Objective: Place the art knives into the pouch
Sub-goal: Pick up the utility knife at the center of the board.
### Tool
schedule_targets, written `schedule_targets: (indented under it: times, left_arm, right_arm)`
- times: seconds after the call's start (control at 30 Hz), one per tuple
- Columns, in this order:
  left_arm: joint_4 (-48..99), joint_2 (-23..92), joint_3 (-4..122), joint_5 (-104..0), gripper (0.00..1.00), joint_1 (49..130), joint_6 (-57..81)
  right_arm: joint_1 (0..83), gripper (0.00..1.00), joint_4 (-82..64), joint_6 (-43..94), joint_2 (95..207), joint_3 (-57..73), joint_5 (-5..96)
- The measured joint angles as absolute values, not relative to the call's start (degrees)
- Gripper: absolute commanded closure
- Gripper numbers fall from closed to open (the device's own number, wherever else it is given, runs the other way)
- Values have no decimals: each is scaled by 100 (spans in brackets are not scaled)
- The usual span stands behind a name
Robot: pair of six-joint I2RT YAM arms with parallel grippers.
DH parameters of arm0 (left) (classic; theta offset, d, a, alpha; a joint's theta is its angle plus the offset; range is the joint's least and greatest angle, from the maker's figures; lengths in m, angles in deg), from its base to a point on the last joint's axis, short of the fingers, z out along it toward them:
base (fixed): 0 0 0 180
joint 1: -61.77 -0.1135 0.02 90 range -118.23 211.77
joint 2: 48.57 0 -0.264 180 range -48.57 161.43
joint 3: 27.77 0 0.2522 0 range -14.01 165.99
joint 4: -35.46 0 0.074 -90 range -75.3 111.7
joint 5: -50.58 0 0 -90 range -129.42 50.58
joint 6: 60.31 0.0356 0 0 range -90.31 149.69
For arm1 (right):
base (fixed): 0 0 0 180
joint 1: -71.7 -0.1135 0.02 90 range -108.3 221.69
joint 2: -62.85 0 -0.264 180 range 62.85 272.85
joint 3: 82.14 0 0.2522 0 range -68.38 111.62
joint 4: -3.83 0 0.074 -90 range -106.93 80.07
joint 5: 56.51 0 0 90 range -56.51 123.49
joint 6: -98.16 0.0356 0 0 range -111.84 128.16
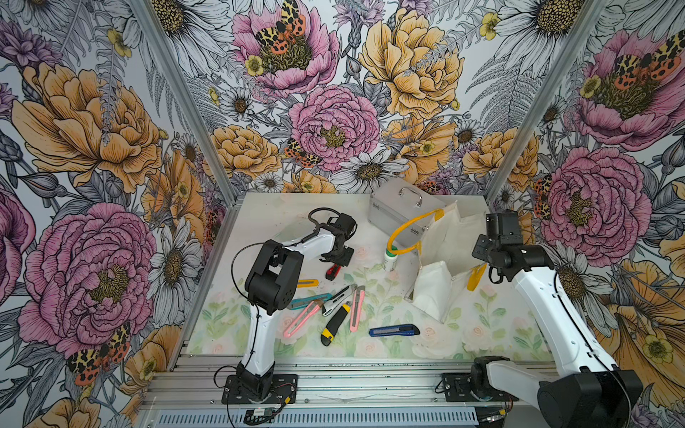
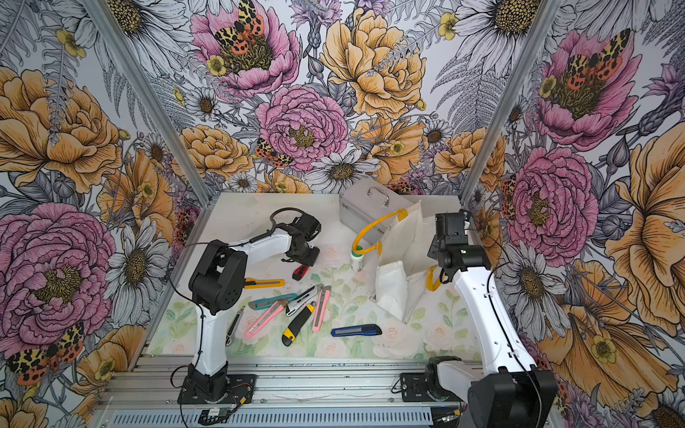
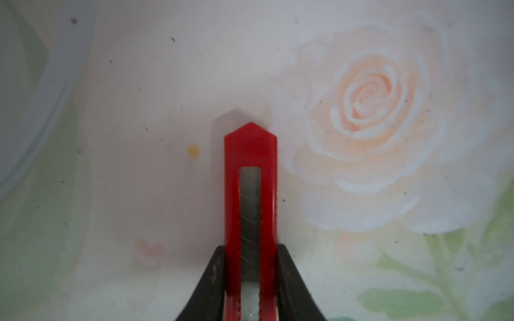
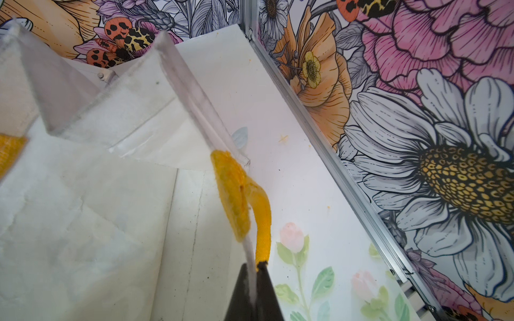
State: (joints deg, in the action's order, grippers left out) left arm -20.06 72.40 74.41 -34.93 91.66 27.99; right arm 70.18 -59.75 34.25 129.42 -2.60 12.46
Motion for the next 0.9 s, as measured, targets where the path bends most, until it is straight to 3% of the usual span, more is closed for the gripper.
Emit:
schedule_targets:
  times: [0.4,0.6,0.77,0.9]
  left_arm:
    - [-2137,6988,7924,-3521,85,9188,2836]
    - [-2094,6860,9955,-3841,84,9424,3035]
    - [-1919,6956,11793,-4518,84,10088,3112]
    - [-1458,7065,12407,-5290,84,10604,2893]
  right_arm:
    - [7018,100,-5964,3401,13169,-120,1228]
    - [7020,100,-5776,3320,13248,38,1423]
    - [7020,100,-5689,3255,13276,92,1545]
    - [7024,100,-5669,3255,13261,83,1619]
